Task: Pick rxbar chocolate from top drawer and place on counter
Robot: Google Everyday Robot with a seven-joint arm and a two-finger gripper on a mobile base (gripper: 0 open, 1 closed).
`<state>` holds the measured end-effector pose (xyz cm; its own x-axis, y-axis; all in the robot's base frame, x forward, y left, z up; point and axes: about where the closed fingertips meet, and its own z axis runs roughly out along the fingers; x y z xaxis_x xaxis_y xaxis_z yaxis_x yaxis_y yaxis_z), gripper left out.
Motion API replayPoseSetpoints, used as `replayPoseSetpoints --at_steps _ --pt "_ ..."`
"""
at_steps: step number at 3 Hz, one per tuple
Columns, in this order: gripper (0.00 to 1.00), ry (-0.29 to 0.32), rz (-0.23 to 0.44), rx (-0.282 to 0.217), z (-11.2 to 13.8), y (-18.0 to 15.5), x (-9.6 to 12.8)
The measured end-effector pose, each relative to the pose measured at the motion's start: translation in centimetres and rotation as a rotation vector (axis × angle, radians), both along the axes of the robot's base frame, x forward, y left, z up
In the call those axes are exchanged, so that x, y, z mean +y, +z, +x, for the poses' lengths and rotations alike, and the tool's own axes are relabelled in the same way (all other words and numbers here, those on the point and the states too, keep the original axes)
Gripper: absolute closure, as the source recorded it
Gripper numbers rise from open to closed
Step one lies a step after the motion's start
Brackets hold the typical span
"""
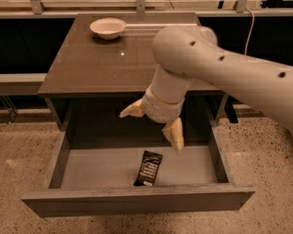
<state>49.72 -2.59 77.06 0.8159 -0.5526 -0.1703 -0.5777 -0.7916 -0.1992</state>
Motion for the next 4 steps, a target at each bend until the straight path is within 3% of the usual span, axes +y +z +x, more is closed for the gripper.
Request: replayPoseSetpoints --at_steps 1,2,4 --pt "0.00 0.250 -0.057 -0.030 -1.1 -5.5 4.9" --pt "0.00 0.312 -0.136 -0.029 -1.1 -9.1 5.5" --pt "0.00 0.328 -0.211 -0.072 -1.2 -14.5 4.9"
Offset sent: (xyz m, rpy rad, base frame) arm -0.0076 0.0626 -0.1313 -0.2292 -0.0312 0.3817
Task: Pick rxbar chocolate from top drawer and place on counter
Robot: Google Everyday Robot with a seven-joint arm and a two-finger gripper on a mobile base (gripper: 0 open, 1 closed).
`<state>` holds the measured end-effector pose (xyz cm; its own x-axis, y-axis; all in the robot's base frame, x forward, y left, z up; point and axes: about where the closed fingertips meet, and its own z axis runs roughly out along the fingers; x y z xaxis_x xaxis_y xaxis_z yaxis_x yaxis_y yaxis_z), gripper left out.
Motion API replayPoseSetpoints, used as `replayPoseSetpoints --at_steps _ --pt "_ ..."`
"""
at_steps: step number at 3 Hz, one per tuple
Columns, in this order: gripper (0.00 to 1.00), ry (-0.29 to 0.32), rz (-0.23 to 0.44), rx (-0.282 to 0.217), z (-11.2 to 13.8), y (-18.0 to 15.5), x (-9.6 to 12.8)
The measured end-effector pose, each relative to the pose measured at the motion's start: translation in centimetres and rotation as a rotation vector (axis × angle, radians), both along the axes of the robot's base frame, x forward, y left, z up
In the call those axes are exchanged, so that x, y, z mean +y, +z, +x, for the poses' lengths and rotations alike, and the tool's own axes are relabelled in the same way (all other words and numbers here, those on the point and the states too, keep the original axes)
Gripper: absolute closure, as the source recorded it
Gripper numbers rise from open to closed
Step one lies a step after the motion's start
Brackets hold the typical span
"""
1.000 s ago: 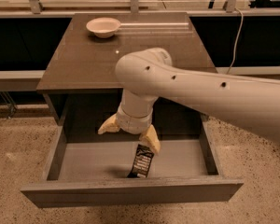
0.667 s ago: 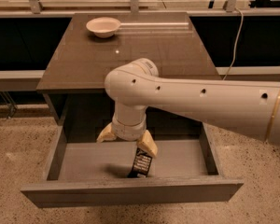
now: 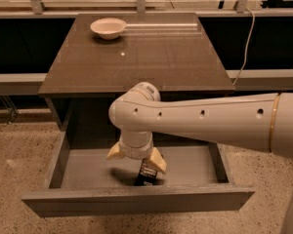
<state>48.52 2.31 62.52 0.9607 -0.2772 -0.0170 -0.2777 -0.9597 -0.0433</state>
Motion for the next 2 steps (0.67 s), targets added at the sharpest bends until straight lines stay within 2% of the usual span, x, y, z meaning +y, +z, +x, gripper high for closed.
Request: replayPoseSetpoints --at_steps 2 --pt "0.00 0.010 -0.020 -0.032 -0.09 -1.66 -0.40"
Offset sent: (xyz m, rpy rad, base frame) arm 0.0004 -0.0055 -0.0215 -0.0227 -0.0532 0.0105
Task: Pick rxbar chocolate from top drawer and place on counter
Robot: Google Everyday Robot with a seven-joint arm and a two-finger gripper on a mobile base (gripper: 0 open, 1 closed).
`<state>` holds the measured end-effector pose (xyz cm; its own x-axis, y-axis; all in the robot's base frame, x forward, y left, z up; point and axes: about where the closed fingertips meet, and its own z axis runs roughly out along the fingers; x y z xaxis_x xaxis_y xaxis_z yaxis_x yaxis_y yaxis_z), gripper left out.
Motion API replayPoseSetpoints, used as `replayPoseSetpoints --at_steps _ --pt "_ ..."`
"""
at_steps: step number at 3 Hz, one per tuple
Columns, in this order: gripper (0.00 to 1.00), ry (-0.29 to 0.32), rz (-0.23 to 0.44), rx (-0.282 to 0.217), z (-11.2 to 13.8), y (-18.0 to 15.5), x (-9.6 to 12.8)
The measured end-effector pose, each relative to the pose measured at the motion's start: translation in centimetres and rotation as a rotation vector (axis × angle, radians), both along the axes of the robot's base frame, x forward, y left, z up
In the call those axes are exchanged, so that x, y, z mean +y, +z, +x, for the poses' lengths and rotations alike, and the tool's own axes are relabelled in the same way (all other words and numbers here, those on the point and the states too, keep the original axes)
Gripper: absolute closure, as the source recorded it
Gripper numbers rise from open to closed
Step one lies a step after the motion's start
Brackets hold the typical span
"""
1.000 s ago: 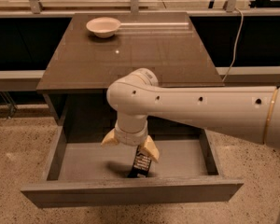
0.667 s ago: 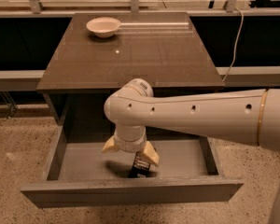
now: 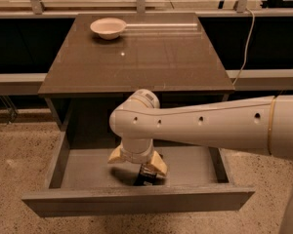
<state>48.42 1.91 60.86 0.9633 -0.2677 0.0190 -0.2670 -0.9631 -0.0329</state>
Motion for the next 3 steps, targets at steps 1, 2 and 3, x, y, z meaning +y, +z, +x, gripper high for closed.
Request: replayPoseSetpoints --at_steps 1,2,3 --pt "0.26 0.008 0.005 -0.001 -0.23 -0.66 -0.10" --pt "0.49 0.009 0.015 0.003 -0.32 -1.04 -0.17" --pt "0.80 0.006 0.018 0.009 -0.28 -1.08 -0.33"
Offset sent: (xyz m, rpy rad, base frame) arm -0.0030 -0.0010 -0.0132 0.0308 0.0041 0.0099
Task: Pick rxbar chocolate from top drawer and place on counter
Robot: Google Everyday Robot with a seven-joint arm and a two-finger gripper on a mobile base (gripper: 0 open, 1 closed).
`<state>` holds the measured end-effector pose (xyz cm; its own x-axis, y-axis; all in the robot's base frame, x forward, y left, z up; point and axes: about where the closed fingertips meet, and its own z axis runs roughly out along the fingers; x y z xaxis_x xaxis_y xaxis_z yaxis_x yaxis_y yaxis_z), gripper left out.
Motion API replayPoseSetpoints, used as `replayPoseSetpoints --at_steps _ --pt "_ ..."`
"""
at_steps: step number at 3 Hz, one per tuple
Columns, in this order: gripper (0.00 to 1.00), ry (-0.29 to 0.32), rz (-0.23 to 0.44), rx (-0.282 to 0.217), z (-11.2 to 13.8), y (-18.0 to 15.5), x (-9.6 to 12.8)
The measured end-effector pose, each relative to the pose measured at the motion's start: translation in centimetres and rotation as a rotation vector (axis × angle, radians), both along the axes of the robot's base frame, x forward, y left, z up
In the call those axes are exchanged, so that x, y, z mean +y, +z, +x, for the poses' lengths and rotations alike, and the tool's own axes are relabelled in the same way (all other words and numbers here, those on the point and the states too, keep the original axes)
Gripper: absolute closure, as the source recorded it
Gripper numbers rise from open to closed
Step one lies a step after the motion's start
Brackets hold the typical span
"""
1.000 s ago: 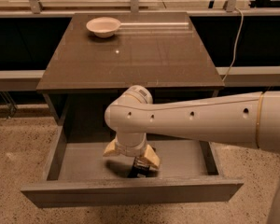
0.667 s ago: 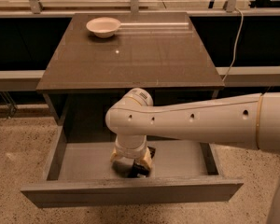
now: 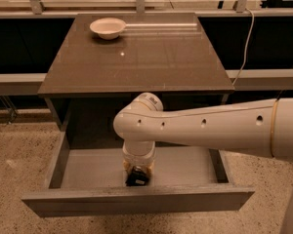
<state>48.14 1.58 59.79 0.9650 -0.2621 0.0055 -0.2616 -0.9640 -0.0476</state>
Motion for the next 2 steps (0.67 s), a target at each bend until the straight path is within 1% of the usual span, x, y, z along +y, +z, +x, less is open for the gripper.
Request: replayPoseSetpoints --at_steps 1,2 --pt "1.00 0.000 0.000 0.000 0.0 0.0 0.0" --pt "1.00 -0.002 0.120 0.059 0.2 2.4 1.3"
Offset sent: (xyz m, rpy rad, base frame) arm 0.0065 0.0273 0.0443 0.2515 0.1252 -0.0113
